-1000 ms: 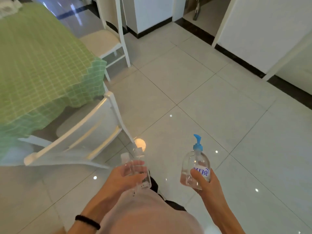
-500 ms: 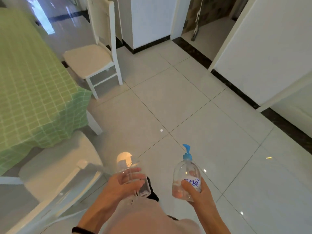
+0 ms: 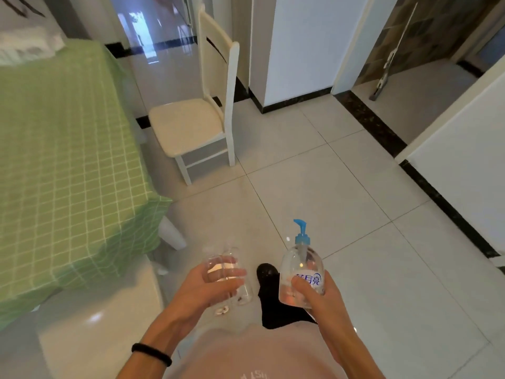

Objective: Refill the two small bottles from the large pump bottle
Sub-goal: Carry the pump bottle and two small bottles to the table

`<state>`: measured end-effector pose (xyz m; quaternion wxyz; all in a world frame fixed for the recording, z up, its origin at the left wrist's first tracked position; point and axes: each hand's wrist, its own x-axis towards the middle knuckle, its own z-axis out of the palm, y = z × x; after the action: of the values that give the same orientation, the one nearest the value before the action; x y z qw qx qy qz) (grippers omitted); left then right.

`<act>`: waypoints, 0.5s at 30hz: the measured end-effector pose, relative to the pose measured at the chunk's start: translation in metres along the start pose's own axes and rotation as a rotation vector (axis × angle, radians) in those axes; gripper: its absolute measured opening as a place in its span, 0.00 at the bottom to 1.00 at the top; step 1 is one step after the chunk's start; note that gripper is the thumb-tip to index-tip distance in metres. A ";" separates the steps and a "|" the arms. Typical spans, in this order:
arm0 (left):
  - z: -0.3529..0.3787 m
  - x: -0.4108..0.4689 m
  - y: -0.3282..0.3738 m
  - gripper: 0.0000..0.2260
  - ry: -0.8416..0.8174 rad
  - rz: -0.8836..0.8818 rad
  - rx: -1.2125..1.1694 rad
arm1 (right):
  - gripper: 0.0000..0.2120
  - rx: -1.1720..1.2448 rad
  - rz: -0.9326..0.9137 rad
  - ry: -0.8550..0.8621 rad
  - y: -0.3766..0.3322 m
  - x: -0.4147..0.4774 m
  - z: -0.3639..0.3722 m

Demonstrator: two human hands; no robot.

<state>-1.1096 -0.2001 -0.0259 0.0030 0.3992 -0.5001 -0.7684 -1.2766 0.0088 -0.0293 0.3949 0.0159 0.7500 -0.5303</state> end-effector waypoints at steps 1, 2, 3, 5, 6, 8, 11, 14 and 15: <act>0.000 0.013 0.009 0.25 0.032 -0.010 -0.027 | 0.15 -0.005 0.008 -0.009 -0.014 0.020 0.001; -0.001 0.024 0.017 0.26 0.067 -0.021 -0.056 | 0.15 -0.010 0.019 -0.022 -0.029 0.040 0.002; -0.002 0.035 0.026 0.27 0.100 -0.029 -0.078 | 0.15 -0.027 0.024 -0.041 -0.045 0.059 0.004; -0.006 0.053 0.046 0.29 0.159 -0.035 -0.117 | 0.15 -0.084 0.018 -0.097 -0.076 0.097 0.009; -0.008 0.060 0.059 0.30 0.183 -0.030 -0.145 | 0.16 -0.102 0.013 -0.130 -0.095 0.116 0.014; -0.017 0.076 0.079 0.30 0.262 -0.016 -0.200 | 0.17 -0.149 -0.003 -0.192 -0.130 0.156 0.024; -0.031 0.092 0.105 0.33 0.351 0.001 -0.285 | 0.19 -0.209 -0.019 -0.274 -0.173 0.201 0.051; -0.054 0.115 0.129 0.33 0.423 0.014 -0.363 | 0.22 -0.232 -0.062 -0.362 -0.214 0.243 0.090; -0.063 0.125 0.135 0.32 0.444 0.016 -0.384 | 0.24 -0.257 -0.083 -0.389 -0.225 0.255 0.104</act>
<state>-1.2097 -0.3663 -0.0091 0.1940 0.5456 -0.3359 -0.7429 -1.4914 -0.2742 -0.0219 0.5085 -0.1679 0.7212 -0.4395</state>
